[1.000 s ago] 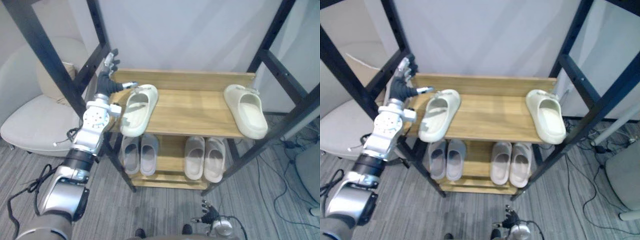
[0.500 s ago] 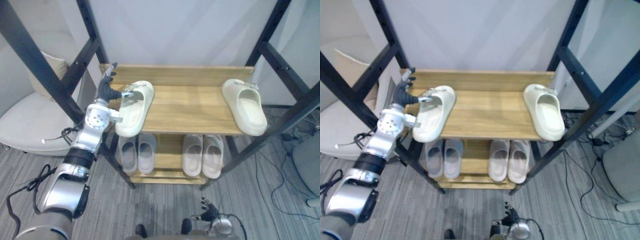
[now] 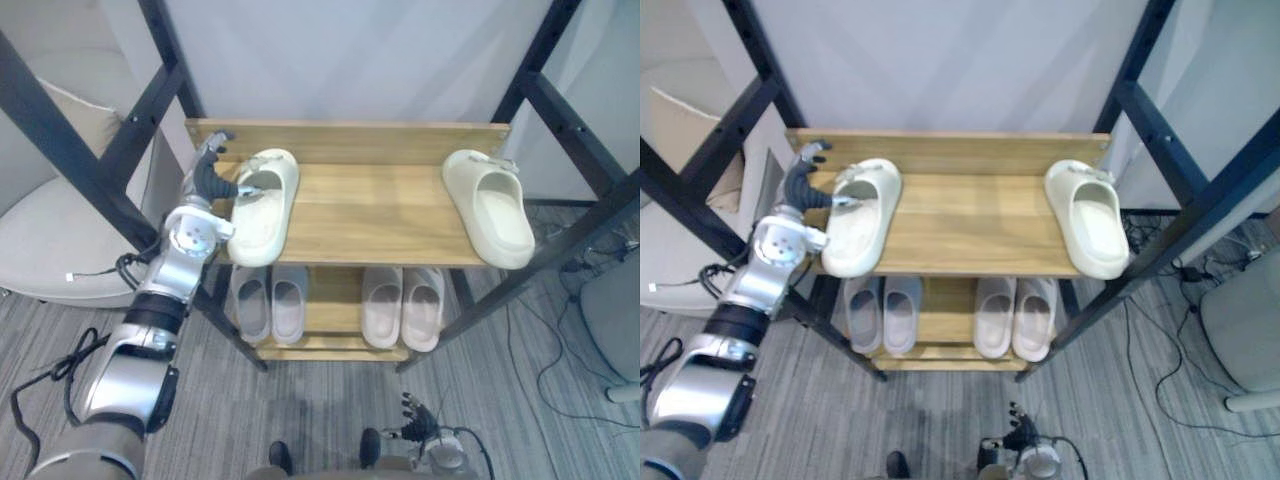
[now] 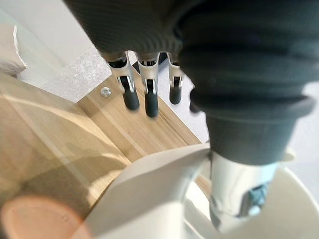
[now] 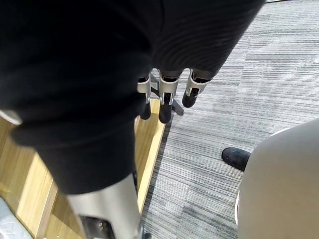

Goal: Organize the slippers on the shoe rack

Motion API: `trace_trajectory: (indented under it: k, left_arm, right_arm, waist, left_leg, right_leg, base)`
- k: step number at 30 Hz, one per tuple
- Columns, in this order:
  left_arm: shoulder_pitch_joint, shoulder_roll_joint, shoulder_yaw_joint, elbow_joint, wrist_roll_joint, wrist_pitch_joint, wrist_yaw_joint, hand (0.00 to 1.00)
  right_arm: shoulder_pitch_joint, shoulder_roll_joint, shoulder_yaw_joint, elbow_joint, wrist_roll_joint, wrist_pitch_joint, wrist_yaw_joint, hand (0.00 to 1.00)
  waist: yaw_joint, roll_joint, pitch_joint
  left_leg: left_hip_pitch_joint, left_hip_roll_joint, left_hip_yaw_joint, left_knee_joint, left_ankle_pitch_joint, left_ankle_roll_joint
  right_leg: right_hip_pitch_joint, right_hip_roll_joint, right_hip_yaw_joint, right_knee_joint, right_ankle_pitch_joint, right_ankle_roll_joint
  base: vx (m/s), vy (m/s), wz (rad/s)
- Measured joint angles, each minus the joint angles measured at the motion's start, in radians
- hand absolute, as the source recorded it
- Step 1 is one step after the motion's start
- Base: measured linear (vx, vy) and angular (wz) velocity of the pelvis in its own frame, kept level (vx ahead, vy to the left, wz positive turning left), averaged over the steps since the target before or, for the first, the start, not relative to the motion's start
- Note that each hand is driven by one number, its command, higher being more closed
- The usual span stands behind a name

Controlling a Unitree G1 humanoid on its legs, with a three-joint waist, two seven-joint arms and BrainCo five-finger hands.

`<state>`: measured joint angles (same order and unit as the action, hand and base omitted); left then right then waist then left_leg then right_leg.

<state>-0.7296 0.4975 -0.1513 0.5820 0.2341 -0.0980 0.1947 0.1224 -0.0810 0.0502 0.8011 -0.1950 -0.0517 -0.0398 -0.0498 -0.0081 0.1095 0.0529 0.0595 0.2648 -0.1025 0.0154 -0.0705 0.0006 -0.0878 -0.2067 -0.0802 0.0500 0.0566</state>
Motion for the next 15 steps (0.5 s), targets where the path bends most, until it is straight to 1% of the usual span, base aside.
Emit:
trace_trajectory:
  k: [7,9,15]
  left_arm:
    - [-0.004,-0.001,0.0,0.0,-0.005,0.002,0.0,1.0]
    - [-0.004,-0.001,-0.001,0.0,-0.023,0.002,0.0,1.0]
    - [-0.004,-0.004,-0.032,-0.004,-0.042,0.002,-0.001,1.0]
  right_arm:
    - [0.0,0.001,-0.001,-0.001,0.001,0.0,0.0,0.0]
    - [0.0,0.002,-0.004,-0.001,0.001,0.0,0.0,0.0]
    - [0.001,0.003,-0.008,-0.001,0.002,0.0,0.001,0.0]
  waist:
    - [-0.002,0.0,0.0]
    - [-0.002,0.0,0.0]
    - [-0.004,0.001,0.001]
  left_leg:
    - [0.003,-0.001,0.005,0.0,0.0,0.0]
    - [0.004,-0.001,0.006,0.0,0.0,0.0]
    - [0.014,-0.001,0.013,0.0,0.0,0.0]
  right_leg:
    - [-0.002,-0.001,0.003,0.005,0.0,0.0]
    - [-0.001,-0.001,0.003,0.005,0.0,0.0]
    - [0.003,-0.003,0.007,0.007,0.001,0.0]
  base:
    - [-0.01,-0.002,-0.01]
    - [0.0,0.0,0.0]
    - [-0.01,-0.004,-0.03]
